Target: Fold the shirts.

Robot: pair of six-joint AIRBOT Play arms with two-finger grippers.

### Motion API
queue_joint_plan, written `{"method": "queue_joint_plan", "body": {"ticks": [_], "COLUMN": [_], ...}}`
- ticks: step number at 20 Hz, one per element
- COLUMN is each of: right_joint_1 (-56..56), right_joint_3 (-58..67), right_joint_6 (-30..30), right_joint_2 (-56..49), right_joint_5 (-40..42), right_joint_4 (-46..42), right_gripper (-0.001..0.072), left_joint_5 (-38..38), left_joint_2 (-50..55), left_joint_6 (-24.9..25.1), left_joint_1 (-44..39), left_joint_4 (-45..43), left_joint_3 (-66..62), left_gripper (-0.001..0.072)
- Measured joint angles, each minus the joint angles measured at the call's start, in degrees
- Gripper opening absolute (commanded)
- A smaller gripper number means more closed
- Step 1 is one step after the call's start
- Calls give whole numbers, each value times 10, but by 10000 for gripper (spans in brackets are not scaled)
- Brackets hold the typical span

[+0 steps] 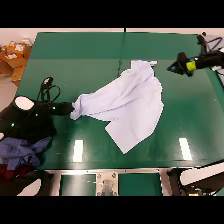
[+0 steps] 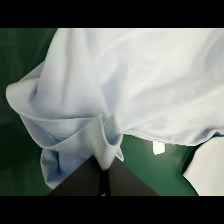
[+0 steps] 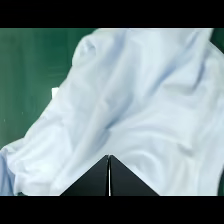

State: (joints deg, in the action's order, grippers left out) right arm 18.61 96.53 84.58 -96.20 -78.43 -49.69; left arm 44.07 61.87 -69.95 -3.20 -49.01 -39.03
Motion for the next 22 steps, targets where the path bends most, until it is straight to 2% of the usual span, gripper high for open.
{"method": "queue_joint_plan", "body": {"ticks": [3,4,5,6,7,9,11,13,16,17,19,20,22], "right_joint_1": [49,62,71,79,85,90,87,76,49,35,3,-11,-28], "right_joint_3": [-149,-217,-290,-371,-449,-582,-697,-771,-820,-827,-834,-834,-827], "right_joint_6": [16,22,30,36,40,33,-2,-32,-68,-84,-115,-130,-159], "right_joint_2": [107,153,201,253,299,362,395,404,396,388,365,354,337], "right_joint_5": [-44,-48,-47,-34,-12,46,116,186,250,272,309,319,323], "right_joint_4": [-68,-90,-108,-116,-115,-76,-10,46,127,155,207,226,250], "right_gripper": [17,69,236,369,381,375,376,374,370,301,78,16,15], "left_joint_5": [8,17,26,34,44,53,62,68,73,75,77,81,99], "left_joint_2": [6,7,8,8,9,9,10,10,10,9,10,10,10], "left_joint_6": [9,9,11,12,13,13,14,15,14,14,10,8,-6], "left_joint_1": [0,0,0,0,0,0,0,0,0,0,0,0,4], "left_joint_4": [-7,-11,-13,-13,-13,-15,-20,-29,-42,-44,-48,-51,-64], "left_joint_3": [-15,-23,-32,-42,-49,-60,-65,-68,-70,-70,-70,-72,-78], "left_gripper": [21,21,21,22,22,22,22,22,22,22,22,22,22]}}
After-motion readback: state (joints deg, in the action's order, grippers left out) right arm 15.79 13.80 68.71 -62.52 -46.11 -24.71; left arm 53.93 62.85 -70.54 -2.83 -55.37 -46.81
